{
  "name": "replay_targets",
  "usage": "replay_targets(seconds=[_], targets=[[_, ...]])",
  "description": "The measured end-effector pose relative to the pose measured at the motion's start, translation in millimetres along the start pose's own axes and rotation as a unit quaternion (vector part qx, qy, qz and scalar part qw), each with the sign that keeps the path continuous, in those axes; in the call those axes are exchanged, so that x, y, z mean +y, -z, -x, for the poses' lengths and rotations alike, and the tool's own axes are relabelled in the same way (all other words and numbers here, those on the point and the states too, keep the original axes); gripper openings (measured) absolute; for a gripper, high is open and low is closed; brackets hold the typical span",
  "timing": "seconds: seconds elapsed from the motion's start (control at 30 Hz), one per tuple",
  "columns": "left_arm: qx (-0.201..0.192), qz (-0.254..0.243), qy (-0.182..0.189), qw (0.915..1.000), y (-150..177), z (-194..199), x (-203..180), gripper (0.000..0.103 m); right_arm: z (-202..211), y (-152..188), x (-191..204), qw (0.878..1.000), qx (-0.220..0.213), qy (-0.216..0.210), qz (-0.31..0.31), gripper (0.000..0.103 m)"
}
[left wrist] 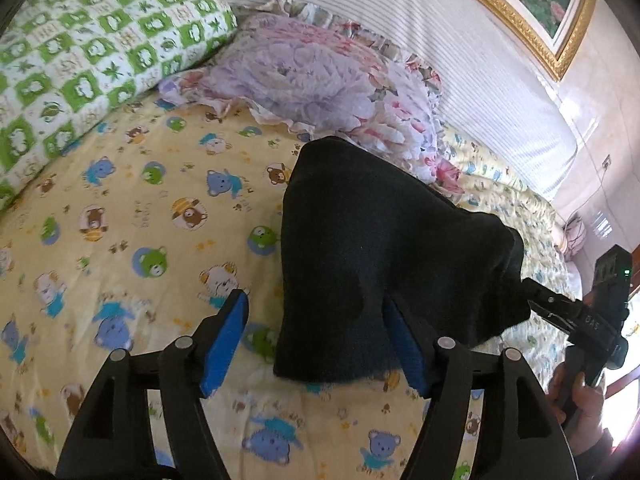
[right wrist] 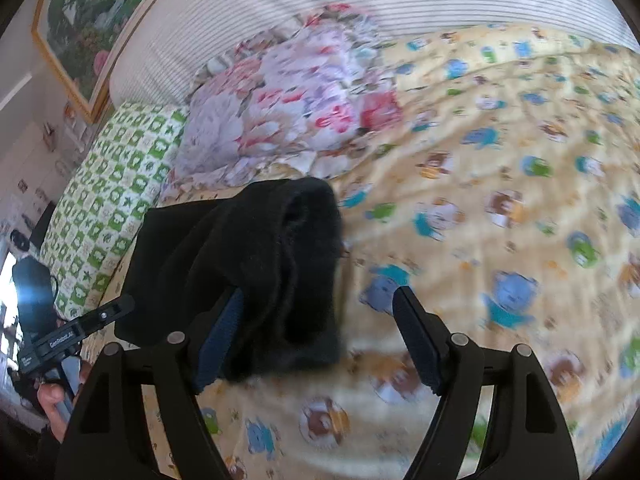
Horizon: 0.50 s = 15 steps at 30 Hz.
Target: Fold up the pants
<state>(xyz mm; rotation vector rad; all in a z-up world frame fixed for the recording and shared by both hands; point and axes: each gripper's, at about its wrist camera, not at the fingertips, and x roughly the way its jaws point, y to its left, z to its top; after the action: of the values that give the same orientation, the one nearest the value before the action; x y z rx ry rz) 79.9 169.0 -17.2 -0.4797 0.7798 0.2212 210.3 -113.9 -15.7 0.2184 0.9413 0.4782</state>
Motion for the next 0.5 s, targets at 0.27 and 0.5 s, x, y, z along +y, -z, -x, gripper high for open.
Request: replay_targets(seconds=[0.27, 0.5], targets=[[-0.013, -0.030, -0.035, 0.9989, 25, 19, -10, 0.080, 32, 23, 16, 0.999, -0.019, 0.012, 0.039, 0.078], [-0.019, -0.065, -0.057, 0.9961, 38, 30, -22, 0.081, 34, 48, 60, 0.990, -0.015, 0.024, 0.137, 0.088]])
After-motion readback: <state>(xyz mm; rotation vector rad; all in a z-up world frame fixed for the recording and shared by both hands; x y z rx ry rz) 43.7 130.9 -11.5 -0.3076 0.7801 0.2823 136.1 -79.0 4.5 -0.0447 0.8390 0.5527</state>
